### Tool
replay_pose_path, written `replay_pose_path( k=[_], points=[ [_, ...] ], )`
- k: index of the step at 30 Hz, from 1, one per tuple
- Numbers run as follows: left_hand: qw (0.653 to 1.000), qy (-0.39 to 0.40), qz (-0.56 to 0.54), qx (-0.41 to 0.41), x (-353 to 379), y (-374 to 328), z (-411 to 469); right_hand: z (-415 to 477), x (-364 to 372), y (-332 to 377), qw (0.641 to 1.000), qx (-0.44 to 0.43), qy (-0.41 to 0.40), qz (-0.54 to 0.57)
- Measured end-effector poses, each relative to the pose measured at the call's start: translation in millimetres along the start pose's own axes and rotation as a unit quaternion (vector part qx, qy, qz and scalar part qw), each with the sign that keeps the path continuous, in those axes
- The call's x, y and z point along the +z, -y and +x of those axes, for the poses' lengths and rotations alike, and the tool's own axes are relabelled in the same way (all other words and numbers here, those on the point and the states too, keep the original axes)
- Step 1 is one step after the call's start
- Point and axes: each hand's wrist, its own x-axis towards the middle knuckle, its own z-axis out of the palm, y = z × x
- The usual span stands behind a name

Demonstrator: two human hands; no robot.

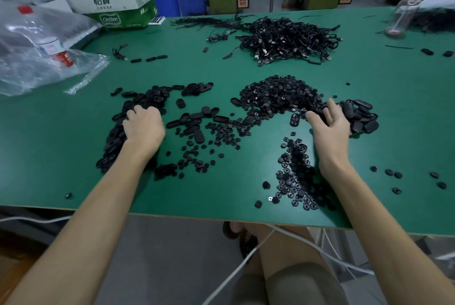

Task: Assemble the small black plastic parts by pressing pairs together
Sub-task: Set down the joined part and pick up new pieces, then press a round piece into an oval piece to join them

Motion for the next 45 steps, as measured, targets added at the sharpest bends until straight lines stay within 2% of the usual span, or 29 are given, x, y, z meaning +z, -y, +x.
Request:
replay_pose_path(
  k=[8, 10, 12, 16, 20, 24, 29, 34, 41, 43, 45],
  points=[
    [0.994, -0.103, 0.018, 0.017, 12, 3, -2, 0, -2, 2, 1.0, -0.016, -0.012, 0.023],
    [0.99, -0.138, -0.017, 0.017, 12, -1, 1, 0, -2, 1, 1.0, -0.015, -0.019, 0.014],
    [0.98, -0.151, -0.119, 0.042, 10, -10, 1, 1, -2, -2, 0.999, -0.012, -0.028, 0.011],
    [0.936, -0.043, -0.332, 0.109, 5, -43, -17, 4, -5, -5, 0.999, -0.013, -0.046, 0.01],
    [0.903, 0.046, -0.374, 0.204, 7, -75, -34, 0, -5, 0, 0.999, -0.014, -0.039, 0.004],
    [0.905, 0.003, -0.303, 0.299, 9, -94, -46, -3, -4, 3, 0.999, -0.033, -0.012, -0.004],
    [0.932, 0.0, -0.194, 0.307, 14, -101, -50, -2, -2, 0, 0.999, -0.042, 0.008, -0.008],
    [0.935, 0.007, -0.134, 0.329, 19, -102, -50, -2, -1, -2, 0.999, -0.03, 0.023, 0.0],
    [0.93, -0.055, -0.132, 0.339, 21, -105, -55, -7, 2, 2, 0.995, -0.07, 0.051, -0.053],
    [0.928, -0.066, -0.184, 0.318, 21, -109, -57, -7, 3, 3, 0.992, -0.086, 0.059, -0.067],
    [0.914, -0.046, -0.288, 0.281, 19, -118, -61, -8, 3, 4, 0.989, -0.103, 0.073, -0.075]
  ],
)
